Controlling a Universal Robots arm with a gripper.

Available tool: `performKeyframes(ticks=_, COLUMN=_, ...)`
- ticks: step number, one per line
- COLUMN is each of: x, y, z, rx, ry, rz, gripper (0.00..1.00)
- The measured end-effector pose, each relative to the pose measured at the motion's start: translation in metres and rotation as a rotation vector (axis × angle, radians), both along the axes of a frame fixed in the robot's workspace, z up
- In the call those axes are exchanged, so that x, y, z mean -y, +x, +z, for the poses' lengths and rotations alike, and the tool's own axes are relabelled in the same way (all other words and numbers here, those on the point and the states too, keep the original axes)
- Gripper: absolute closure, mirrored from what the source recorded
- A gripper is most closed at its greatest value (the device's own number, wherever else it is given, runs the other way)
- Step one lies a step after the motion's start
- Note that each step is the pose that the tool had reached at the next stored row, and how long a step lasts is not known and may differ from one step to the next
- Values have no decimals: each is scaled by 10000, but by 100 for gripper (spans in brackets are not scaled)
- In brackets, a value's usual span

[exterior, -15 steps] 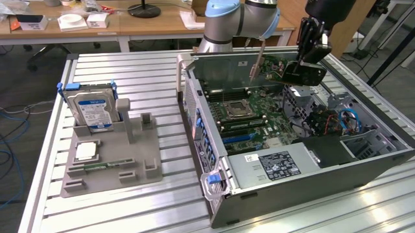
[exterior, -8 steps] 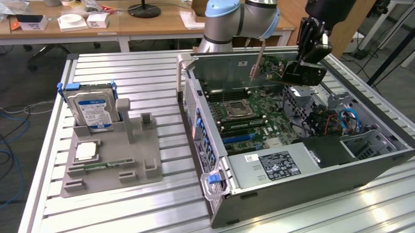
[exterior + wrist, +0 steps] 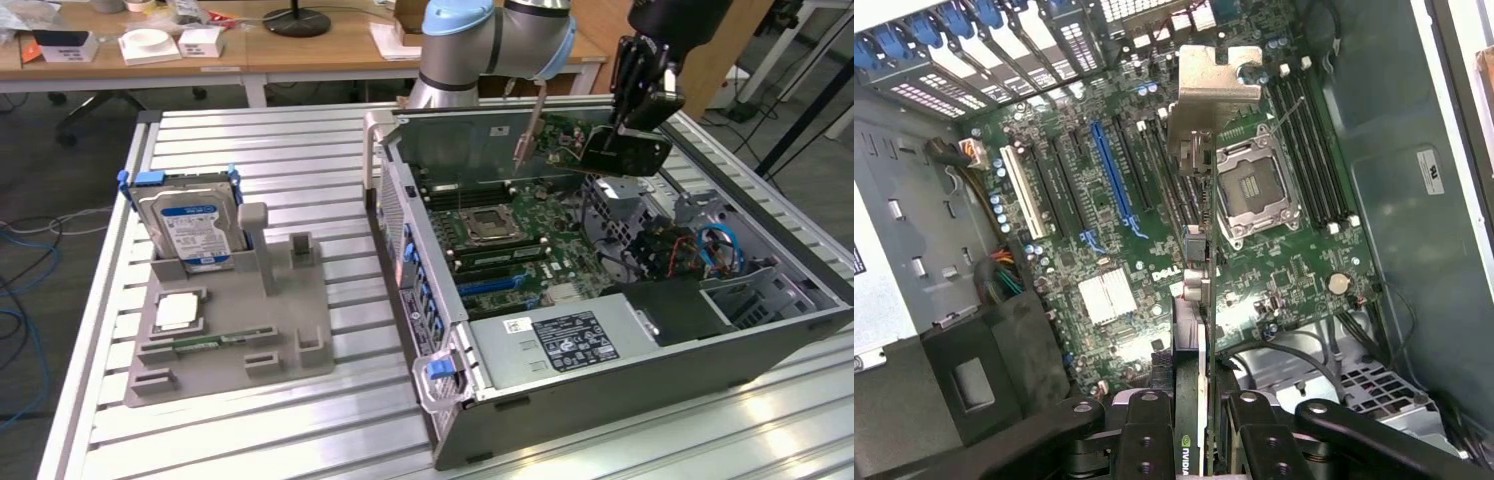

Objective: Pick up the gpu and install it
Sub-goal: 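Insert the gpu into the slot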

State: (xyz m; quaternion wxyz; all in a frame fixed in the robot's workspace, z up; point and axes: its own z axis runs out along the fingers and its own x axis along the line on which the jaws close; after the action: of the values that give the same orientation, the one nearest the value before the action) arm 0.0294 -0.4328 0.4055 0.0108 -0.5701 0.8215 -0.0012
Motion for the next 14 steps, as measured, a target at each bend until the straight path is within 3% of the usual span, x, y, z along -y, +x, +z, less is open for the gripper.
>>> performKeyframes(ticks=14, x=0, y=0, z=0, rx=0, ry=0, rz=81, gripper=74)
